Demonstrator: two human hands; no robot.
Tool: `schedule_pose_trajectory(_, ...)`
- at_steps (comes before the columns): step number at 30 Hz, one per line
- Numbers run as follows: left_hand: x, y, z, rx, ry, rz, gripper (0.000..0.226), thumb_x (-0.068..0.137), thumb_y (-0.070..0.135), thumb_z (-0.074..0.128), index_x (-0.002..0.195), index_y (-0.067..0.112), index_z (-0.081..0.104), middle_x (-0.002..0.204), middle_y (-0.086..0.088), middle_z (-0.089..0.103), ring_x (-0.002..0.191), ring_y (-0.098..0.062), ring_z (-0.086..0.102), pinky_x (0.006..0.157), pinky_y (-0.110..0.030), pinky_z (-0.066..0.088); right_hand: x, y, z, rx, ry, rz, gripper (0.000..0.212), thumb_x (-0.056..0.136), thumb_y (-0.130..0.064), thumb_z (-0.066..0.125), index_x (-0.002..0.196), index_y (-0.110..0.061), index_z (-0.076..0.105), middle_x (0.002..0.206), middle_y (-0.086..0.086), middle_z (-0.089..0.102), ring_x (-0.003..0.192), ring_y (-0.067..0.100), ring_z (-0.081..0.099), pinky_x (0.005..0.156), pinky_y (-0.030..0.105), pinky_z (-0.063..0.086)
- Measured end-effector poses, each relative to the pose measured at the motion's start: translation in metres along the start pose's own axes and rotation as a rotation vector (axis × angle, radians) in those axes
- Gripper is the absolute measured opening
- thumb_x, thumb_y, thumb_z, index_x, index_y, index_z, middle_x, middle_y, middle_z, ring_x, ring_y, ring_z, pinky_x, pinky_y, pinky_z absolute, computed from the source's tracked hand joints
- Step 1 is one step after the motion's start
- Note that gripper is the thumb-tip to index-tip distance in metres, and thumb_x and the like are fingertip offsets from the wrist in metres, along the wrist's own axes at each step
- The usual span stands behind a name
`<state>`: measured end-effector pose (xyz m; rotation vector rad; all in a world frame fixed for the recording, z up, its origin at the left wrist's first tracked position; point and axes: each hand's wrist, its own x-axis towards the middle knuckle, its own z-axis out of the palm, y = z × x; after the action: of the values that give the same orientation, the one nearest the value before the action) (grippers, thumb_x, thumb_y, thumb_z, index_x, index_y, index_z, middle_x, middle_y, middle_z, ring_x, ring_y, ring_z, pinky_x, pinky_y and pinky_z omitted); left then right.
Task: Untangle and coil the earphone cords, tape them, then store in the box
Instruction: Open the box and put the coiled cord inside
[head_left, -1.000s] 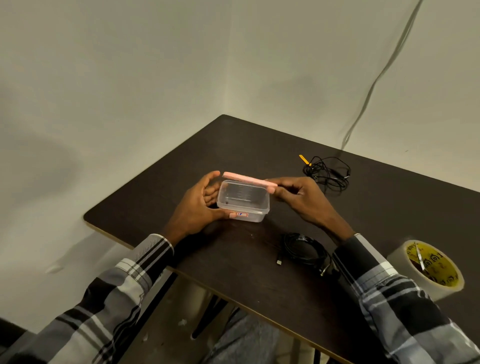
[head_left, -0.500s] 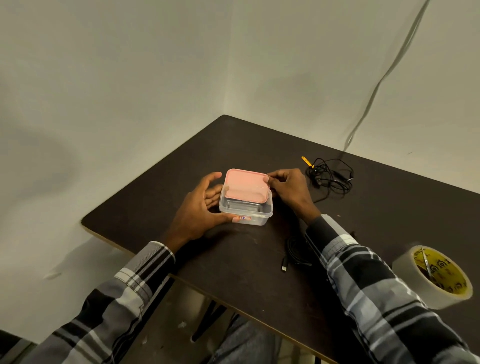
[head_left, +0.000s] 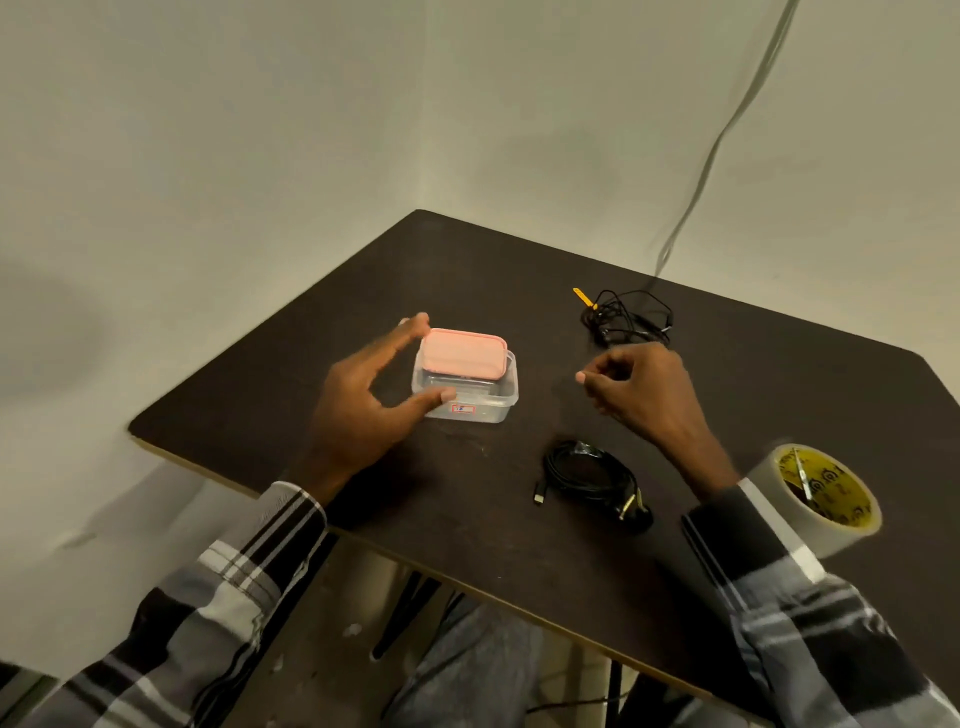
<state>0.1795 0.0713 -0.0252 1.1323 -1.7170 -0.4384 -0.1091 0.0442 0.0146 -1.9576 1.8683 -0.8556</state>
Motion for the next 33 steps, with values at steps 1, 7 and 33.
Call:
schedule_pose_trajectory(1,-0.004,0.011,0.004,0.085,0.078,0.226,0.049,0.081,0.019,0.081,0.125,0.005,0.064,0.129,-0.003,0.064,0.121,-0.01,0.06,0.099,-0.021,0.049,-0.013,0.005,-0.007,-0.01,0.019,0.019,0.012,0.086,-0.027,0.076,0.075,-0.02,0.073,0.063,-0.005,0.071,0.055,0.009,0.069,0.068,0.037,0.061)
schedule_pose_trajectory(7,-0.019,0.052,0.06,0.117,-0.039,0.377,0.013,0.089,0.023,0.071,0.091,0.013,0.077,0.082,0.002,0.074,0.07,-0.004,0.062,0.065,-0.025,0.053,-0.053,0.021,-0.016,-0.179,0.04,0.12,0.017,0.085,-0.038,0.074,0.084,-0.021,0.076,0.076,-0.006,0.069,0.072,0.009,0.063,0.064,0.023,0.044)
schedule_pose_trajectory(33,0.024,0.074,0.042,-0.334,-0.149,-0.334,0.014,0.08,0.004,0.078,0.092,0.011,0.073,0.071,-0.005,0.07,0.056,-0.01,0.067,0.058,-0.025,0.057,-0.05,-0.029,-0.031,0.746,-0.014,0.1,0.009,0.082,-0.003,0.075,0.091,-0.001,0.074,0.083,0.023,0.063,0.073,0.024,0.061,0.06,0.023,0.055)
